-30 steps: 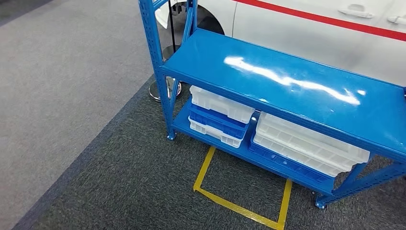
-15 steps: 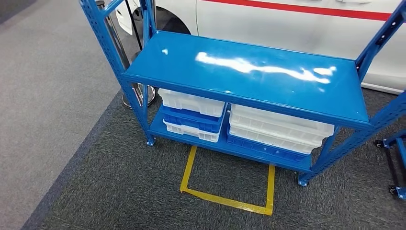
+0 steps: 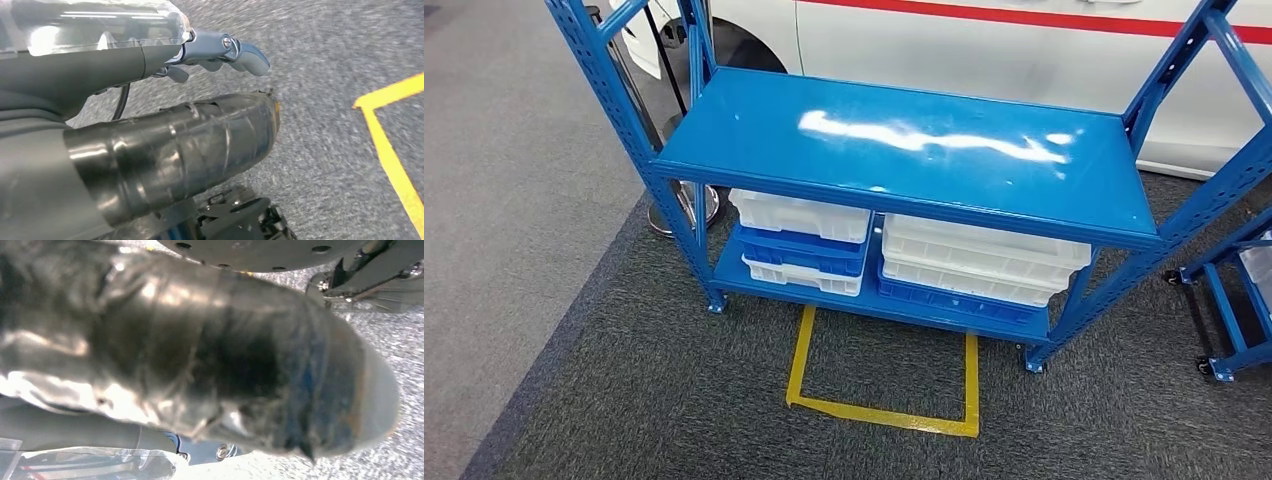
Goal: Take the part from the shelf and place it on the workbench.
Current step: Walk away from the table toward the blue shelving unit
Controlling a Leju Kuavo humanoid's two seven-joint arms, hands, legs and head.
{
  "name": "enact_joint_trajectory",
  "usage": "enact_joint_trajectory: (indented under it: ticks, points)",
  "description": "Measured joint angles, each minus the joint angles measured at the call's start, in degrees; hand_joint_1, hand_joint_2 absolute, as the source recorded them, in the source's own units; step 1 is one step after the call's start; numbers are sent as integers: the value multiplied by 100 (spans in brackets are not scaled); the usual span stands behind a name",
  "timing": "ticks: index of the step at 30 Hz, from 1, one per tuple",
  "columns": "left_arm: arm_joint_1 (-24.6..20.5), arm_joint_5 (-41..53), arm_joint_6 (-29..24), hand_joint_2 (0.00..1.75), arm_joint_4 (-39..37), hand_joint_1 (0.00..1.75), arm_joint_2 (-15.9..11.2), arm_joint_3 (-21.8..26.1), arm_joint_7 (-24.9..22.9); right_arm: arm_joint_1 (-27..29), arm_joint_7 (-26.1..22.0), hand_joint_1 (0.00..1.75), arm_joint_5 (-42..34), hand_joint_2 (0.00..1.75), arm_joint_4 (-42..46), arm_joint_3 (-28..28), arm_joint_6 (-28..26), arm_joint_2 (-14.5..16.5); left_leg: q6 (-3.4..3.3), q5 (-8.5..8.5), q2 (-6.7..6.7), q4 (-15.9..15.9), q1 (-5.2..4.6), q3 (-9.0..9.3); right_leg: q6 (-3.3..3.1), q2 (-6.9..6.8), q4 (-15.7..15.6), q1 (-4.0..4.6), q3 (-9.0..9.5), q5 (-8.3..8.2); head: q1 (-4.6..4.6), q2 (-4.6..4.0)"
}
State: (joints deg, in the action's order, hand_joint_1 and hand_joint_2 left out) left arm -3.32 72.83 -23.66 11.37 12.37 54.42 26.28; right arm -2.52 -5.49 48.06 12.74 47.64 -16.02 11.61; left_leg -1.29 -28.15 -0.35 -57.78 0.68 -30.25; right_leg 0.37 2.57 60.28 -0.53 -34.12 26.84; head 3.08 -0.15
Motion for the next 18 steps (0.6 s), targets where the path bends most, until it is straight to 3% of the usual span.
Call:
enact_joint_trajectory:
  ticks: [2, 4, 5, 6, 7, 10, 12, 14, 16, 18]
  points:
    - [0, 10, -1, 175, 0, 0, 3, -2, -5, 1, 96, 0, 29, 0, -1, -1, -32, 7, -110, 60, 47, 38, 4, -1, 96, -116, 440, -21, -195, 292, 4, 0]
    - [12, 14, -1, 175, 0, 0, 2, -2, -6, -2, 127, 0, 34, 0, -2, -1, -53, 8, -125, 66, 92, 36, -4, -17, 137, -184, 1176, -28, -523, 659, 4, 0]
    - [17, 15, -1, 175, 0, 0, 1, -2, -7, -1, 133, 0, 36, 0, -2, -1, -62, 8, -125, 65, 114, 33, -7, -19, 150, -194, 1419, -32, -625, 727, 4, 0]
    - [19, 15, -1, 175, 0, 0, -1, -2, -7, 2, 135, 0, 39, 0, -2, -1, -70, 8, -123, 63, 130, 31, -8, -18, 155, -200, 1460, -34, -630, 684, 4, 0]
    - [17, 17, 0, 175, 0, 0, 0, -2, -8, 5, 138, 0, 41, 0, -1, 0, -75, 8, -118, 59, 139, 28, -8, -14, 151, -209, 1276, -35, -525, 542, 4, 0]
    - [9, 23, 2, 175, 0, 0, 4, -4, -8, 0, 140, 0, 46, 0, 0, -1, -80, 8, -67, 32, 148, 8, -28, 2, 80, -267, 167, -14, 55, 86, 3, 0]
    - [5, 26, 20, 175, 0, 0, 5, -4, -2, -8, 159, 0, 48, 0, -1, -1, -86, 9, -8, 23, 157, 1, -48, 0, 18, -283, -112, 19, 178, 52, -1, 0]
    - [-1, 38, 53, 175, 0, 0, 4, -7, 21, -9, 198, 0, 58, 87, -1, -1, -102, 13, 55, 14, 166, 7, -47, 4, -47, -269, -140, 13, 173, 31, -3, 0]
    - [-2, 50, 70, 175, 0, 0, 2, -11, 57, -9, 235, 0, 84, 175, 0, 0, -125, 20, 112, -141, 139, -180, -35, -69, -125, -262, -189, -13, 189, 1, -6, 0]
    - [1, 49, 74, 175, 0, 0, 1, -11, 83, -11, 251, 0, 113, 175, 1, 0, -142, 24, 149, -503, 100, -797, -18, -344, -179, -259, -209, -15, 187, -15, -12, 0]
